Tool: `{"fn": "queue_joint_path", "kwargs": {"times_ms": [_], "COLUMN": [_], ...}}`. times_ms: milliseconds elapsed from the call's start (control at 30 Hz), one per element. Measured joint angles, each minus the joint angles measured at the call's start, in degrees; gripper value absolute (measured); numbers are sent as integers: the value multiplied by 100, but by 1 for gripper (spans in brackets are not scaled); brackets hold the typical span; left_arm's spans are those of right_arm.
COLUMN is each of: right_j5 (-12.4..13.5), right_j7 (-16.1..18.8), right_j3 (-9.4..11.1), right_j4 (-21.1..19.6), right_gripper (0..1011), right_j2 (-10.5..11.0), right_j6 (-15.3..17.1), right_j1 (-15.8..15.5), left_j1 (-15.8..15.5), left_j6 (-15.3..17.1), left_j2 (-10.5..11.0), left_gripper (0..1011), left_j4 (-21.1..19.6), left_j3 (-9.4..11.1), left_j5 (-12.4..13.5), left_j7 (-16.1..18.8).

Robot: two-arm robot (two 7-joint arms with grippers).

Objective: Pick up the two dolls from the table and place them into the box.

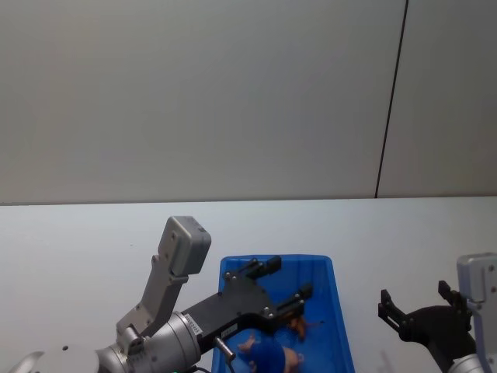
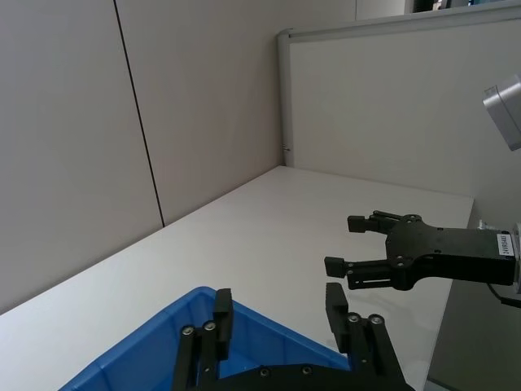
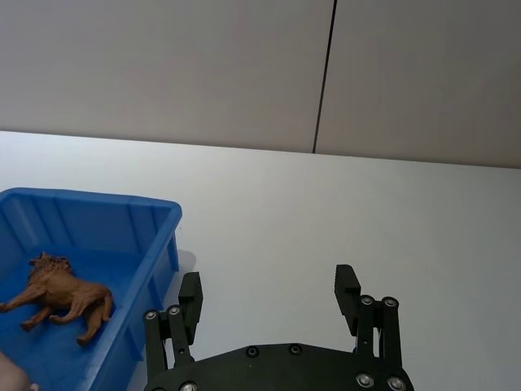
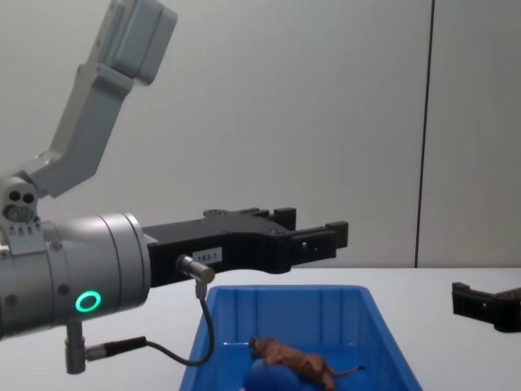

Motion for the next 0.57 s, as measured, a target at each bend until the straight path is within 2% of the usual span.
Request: {"fn": "queue_joint_path", "kwargs": {"times_ms": [133,367,567], "right_j5": [0,0,0], "right_j7": [0,0,0], "right_j3": [0,0,0], "right_j4": [0,0,0], "right_gripper": [1001,1001,1001], "right_j2": [0,0,0], "right_j6": [0,0,0], "right_j1": [0,0,0], "left_j1": [-2,-6,-6], "left_j6": [-1,0,0], "left_j2": [-2,-6,-7], "left_gripper": [822,994,1001], "left_j4": [2,3,3], "left_j3": [2,2,2], "left_j5": [1,0,1], "left_j7": [-6,-12,-17]}}
